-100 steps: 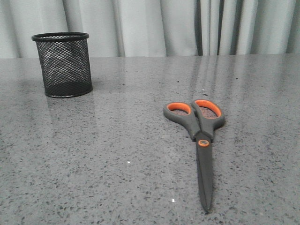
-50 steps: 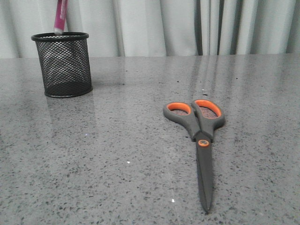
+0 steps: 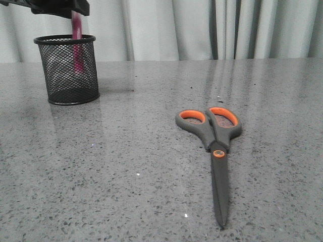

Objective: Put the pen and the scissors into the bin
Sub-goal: 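Carry the marker over the black mesh cup and drop it in, then lower the right gripper onto the scissors handles and grasp them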

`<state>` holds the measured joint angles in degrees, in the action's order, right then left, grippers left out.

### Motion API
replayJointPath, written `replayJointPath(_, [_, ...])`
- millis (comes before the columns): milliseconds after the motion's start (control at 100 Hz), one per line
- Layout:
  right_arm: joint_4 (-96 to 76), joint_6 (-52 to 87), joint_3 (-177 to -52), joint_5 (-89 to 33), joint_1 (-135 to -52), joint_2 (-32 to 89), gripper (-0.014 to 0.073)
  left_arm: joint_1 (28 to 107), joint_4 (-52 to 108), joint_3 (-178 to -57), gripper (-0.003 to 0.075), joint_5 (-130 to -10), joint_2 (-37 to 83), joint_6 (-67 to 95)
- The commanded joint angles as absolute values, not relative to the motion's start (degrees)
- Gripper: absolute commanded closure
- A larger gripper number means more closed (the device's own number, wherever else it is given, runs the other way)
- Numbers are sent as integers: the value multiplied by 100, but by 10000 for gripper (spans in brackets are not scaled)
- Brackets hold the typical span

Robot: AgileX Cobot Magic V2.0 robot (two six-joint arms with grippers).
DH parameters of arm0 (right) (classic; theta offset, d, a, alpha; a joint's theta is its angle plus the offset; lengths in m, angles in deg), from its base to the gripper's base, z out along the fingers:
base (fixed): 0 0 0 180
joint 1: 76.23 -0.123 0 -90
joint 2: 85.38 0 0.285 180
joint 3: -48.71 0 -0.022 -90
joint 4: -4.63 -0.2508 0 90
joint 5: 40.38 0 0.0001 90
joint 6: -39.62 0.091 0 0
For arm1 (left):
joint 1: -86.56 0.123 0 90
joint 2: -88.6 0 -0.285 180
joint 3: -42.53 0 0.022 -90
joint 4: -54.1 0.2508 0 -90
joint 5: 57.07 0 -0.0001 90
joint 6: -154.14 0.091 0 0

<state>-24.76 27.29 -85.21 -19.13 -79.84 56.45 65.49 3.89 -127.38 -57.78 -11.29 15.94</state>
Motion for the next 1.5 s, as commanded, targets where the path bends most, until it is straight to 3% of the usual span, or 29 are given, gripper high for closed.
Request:
replayJointPath(0, [-2487,2657,-8764,-2178,-7989,5587,235,6501,356,-12912,304,-5540,-641,1609])
replayJointPath(140, [-2497,2657,-9468,-1716,-7989,5520,235,6501,367,-12912,297,-5761,53,1609])
replayJointPath(350, [-2533,2312,-11613,-728,-8062,4552,235,6501,393,-12912,372,-6500,1558,1609])
replayJointPath(560, [-2569,2305,-13151,487,-8986,2956,237,6501,1184,-12912,425,-8011,2926,1609])
replayJointPath(710, [-1778,2778,-13319,575,-10271,2035,281,6501,1359,-12746,439,-8636,3639,1609])
replayJointPath(940, [1023,5456,-13333,1396,-11847,858,285,6501,1359,-12214,439,-8715,4522,1598])
replayJointPath(1130, [1117,6188,-13333,2361,-11894,143,283,6384,1361,-11963,439,-8693,4794,1598])
replayJointPath(1270, [1071,6233,-13333,2403,-11894,-182,279,6040,1383,-11950,439,-8668,4810,1598])
replayJointPath(1490, [806,6380,-13309,2286,-11866,-447,112,5714,1413,-11950,439,-8644,4810,1598])
